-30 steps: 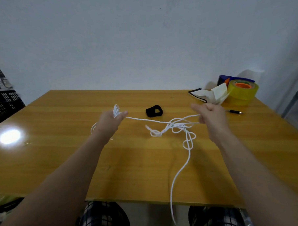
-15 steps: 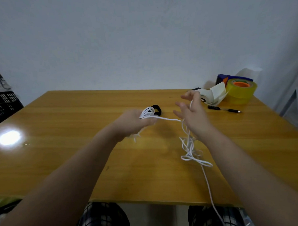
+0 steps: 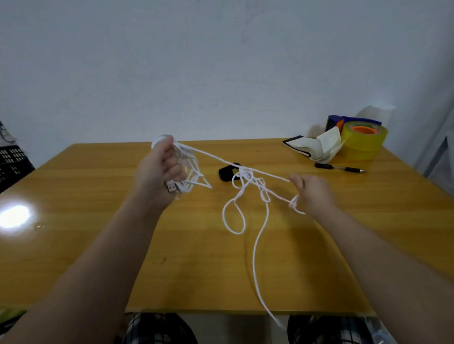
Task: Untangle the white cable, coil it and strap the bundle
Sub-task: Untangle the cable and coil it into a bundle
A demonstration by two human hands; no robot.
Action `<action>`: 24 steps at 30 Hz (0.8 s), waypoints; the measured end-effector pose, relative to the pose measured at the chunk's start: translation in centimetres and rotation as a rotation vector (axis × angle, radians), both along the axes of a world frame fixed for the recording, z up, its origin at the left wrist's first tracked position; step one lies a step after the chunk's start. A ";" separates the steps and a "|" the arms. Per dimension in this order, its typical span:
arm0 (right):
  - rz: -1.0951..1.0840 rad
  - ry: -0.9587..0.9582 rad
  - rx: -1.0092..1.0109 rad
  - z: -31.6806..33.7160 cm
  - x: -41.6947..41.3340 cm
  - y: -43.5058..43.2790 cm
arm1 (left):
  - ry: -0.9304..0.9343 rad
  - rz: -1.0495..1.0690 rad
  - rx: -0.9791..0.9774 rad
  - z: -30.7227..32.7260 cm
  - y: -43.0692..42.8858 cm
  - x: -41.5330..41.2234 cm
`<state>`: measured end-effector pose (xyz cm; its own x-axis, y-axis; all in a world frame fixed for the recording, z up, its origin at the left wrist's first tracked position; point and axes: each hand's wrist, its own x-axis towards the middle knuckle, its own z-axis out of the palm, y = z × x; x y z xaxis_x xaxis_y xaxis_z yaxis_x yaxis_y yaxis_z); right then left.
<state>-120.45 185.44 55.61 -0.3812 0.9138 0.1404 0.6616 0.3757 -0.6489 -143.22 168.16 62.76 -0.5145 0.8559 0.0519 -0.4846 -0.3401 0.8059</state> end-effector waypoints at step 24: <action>0.585 0.679 -0.460 4.9 -4.5 -6.2 | 0.013 -0.315 -0.095 0.2 0.2 3.4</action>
